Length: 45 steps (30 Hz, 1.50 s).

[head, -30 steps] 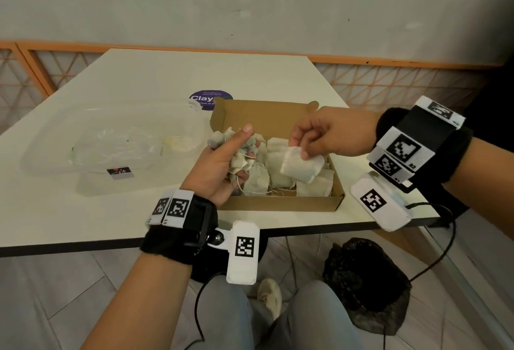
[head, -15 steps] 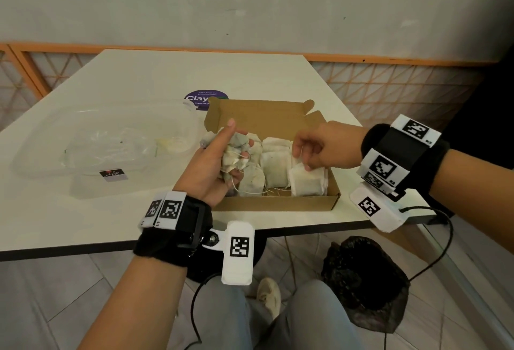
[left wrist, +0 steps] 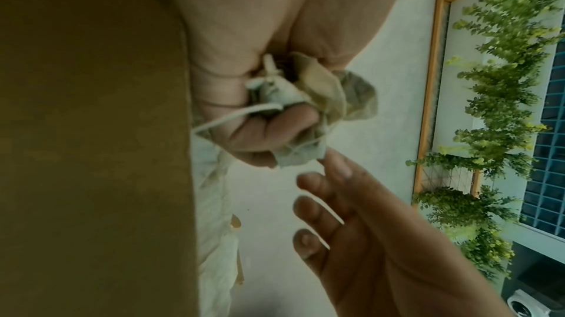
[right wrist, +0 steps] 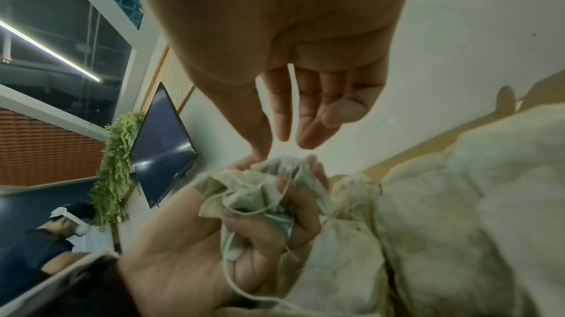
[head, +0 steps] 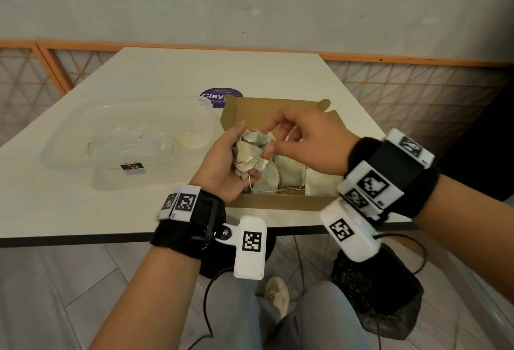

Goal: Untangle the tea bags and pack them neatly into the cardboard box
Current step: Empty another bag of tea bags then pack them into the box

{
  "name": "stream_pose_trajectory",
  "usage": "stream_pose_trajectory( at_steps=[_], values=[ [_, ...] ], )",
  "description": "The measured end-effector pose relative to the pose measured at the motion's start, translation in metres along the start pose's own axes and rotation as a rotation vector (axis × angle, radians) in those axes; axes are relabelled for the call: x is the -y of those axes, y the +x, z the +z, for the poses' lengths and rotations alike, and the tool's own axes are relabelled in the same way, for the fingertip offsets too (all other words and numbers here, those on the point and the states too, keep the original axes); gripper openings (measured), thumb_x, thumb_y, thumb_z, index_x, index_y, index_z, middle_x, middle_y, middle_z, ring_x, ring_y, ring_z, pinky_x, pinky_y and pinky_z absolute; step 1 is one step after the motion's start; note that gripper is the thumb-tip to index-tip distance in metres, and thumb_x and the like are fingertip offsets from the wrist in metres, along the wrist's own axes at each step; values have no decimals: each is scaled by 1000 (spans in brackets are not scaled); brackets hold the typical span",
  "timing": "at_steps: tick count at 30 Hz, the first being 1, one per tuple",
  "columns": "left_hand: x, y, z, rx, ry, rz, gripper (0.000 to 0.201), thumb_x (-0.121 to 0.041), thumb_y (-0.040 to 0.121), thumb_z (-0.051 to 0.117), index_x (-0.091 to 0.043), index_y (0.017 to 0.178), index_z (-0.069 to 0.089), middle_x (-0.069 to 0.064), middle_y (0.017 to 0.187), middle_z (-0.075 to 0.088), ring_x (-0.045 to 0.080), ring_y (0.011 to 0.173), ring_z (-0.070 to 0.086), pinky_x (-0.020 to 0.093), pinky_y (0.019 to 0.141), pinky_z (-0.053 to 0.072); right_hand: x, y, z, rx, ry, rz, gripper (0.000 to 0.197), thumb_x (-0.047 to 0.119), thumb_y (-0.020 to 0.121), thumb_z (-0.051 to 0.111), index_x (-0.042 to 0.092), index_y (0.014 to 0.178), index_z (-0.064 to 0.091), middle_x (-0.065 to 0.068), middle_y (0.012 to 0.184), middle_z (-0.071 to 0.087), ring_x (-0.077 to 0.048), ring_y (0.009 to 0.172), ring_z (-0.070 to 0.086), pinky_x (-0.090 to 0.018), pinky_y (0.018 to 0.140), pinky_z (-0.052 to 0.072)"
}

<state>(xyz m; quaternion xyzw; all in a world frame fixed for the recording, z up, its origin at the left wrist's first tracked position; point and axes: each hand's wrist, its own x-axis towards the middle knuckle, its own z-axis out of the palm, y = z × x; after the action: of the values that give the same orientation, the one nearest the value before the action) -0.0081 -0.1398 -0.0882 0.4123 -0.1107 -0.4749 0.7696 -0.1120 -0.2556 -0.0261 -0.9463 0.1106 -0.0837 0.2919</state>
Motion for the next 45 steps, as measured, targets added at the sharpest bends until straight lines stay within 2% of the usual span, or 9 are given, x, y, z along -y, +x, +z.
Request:
stream_pose_trajectory(
  at_steps=[6,10,15,19,22,26,31,37,45],
  values=[
    [3,2,1,-23,102,27,30,-37,97,45,-10,95,59,2,66,59,11,48,57,16,35,35,-2,24,14,6,40,71,12,22,85,63,16,94,61,-2,84,59,-8,66,49,-24,67,42],
    [4,6,-2,-74,67,32,35,-37,93,53,-11,117,54,7,81,60,11,48,54,16,34,32,-11,26,6,-71,525,241,9,22,86,64,14,83,61,-3,79,61,-8,64,57,-16,54,44],
    [4,8,-2,-100,80,75,24,-28,94,53,-9,93,68,5,71,59,8,48,50,14,34,29,-20,20,5,-87,1082,334,11,7,91,52,8,101,49,-12,86,62,-14,65,64,-18,50,49],
    [6,4,1,-89,145,131,58,-49,78,70,-5,116,66,21,107,58,33,96,48,39,75,41,-22,17,16,-116,1077,326,7,8,90,55,14,89,57,-3,81,62,-10,67,57,-16,51,43],
    [7,0,5,-60,157,178,73,-41,76,76,6,126,51,24,116,53,37,105,47,56,95,36,-22,15,26,-91,1040,320,12,6,90,55,17,85,59,-1,76,58,-8,65,50,-15,50,40],
    [8,3,5,-78,240,213,46,-26,72,77,-1,108,62,19,91,58,27,79,56,39,71,45,-22,16,17,-100,745,281,12,20,85,63,21,97,62,2,91,64,-9,81,58,-22,66,42],
    [9,2,5,-35,318,209,37,-11,80,70,5,111,57,23,96,57,32,89,57,37,77,52,-17,21,-13,-24,235,113,33,29,78,71,13,107,66,6,87,60,-10,85,55,-28,84,43],
    [7,-3,10,-18,278,179,4,-5,92,56,-4,88,54,4,64,56,5,39,52,10,36,38,-31,13,-40,-109,263,164,8,18,79,71,15,75,65,1,69,60,-6,63,54,-19,65,48],
    [7,-2,12,-83,203,161,10,-15,92,57,-11,83,58,-4,59,59,2,35,47,10,31,28,-67,-25,-40,163,59,258,8,20,79,71,17,85,67,21,50,57,0,60,51,-19,69,41]
  ],
)
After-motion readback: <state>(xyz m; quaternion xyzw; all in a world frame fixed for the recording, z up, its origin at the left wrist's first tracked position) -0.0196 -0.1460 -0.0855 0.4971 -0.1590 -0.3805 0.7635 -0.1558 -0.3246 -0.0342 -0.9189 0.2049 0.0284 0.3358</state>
